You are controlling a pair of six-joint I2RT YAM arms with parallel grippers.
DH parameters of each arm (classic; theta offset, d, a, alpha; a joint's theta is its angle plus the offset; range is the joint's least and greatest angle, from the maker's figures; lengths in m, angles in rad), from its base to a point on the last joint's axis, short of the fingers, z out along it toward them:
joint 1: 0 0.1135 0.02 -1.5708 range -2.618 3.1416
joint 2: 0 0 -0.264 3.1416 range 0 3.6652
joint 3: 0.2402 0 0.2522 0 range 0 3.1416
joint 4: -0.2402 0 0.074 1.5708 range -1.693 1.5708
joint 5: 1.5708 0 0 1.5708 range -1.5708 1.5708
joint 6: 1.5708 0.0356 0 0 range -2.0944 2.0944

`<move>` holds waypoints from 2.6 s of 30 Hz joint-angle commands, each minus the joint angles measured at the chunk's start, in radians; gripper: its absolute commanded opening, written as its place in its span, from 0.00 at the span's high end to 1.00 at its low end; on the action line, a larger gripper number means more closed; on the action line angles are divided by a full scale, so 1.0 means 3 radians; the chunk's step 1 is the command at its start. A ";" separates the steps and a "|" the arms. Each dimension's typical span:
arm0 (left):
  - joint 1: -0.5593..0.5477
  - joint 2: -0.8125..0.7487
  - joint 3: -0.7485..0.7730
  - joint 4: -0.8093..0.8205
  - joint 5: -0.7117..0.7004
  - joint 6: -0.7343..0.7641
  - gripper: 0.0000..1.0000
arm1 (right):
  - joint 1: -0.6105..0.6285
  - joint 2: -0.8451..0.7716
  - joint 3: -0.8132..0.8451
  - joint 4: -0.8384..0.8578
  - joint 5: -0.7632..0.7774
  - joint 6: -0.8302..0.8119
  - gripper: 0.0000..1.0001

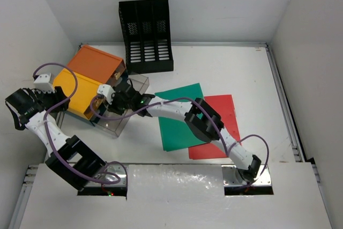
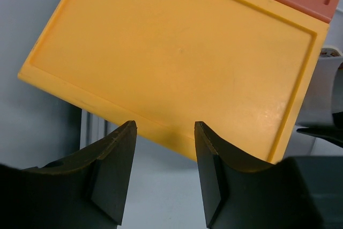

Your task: Organize the desk

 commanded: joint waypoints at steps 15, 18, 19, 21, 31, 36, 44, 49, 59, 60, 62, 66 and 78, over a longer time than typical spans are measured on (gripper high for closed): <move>0.0046 -0.0015 0.0112 0.0063 0.0113 0.0047 0.54 | 0.0182 -0.0057 0.0124 -0.0187 0.0398 -0.0322 0.36; 0.0046 -0.0005 0.0107 0.0068 0.0119 0.0042 0.54 | 0.0187 -0.0164 0.0109 -0.0157 0.0418 -0.0338 0.34; 0.0046 -0.0005 0.0107 0.0068 0.0119 0.0042 0.54 | 0.0182 -0.0195 0.0109 -0.0157 0.0429 -0.0338 0.34; 0.0046 -0.0010 0.0112 0.0063 0.0124 0.0047 0.54 | 0.0182 -0.0297 0.0094 -0.0152 0.0424 -0.0333 0.33; 0.0036 -0.0005 0.0153 -0.0014 0.0333 0.0073 0.51 | 0.0136 -0.1273 -0.0739 0.0181 0.0510 0.0234 0.31; 0.0021 0.0031 0.0158 0.0073 0.0252 0.0057 0.50 | -0.0007 -0.1622 -0.1622 0.0314 0.1122 0.0954 0.84; -0.0557 0.0210 0.0358 0.0379 -0.0596 -0.0112 0.43 | -0.0105 -0.1265 -0.1946 0.0446 0.1176 0.2130 1.00; -0.0629 0.0312 0.0399 0.0543 -0.0975 -0.0152 0.42 | -0.0013 -0.0968 -0.1931 0.0707 0.1027 0.2428 1.00; -0.0634 0.0486 0.0174 0.0641 -0.0858 -0.0096 0.42 | 0.0003 -0.0283 -0.1318 0.1362 0.0914 0.2756 1.00; -0.0634 0.0501 0.0149 0.0656 -0.0833 -0.0076 0.42 | 0.0003 -0.0217 -0.1227 0.1397 0.0935 0.2756 1.00; -0.0634 0.0517 0.0123 0.0671 -0.0787 -0.0025 0.42 | 0.0003 -0.0160 -0.1159 0.1494 0.0986 0.2746 1.00; -0.0634 0.0537 0.0051 0.0682 -0.0684 0.0083 0.42 | 0.0003 0.0044 -0.1027 0.1770 0.1134 0.2705 1.00; -0.0634 0.0635 0.0005 0.0610 -0.0607 0.0272 0.42 | 0.0003 0.0929 0.0210 0.2303 0.1231 0.2148 1.00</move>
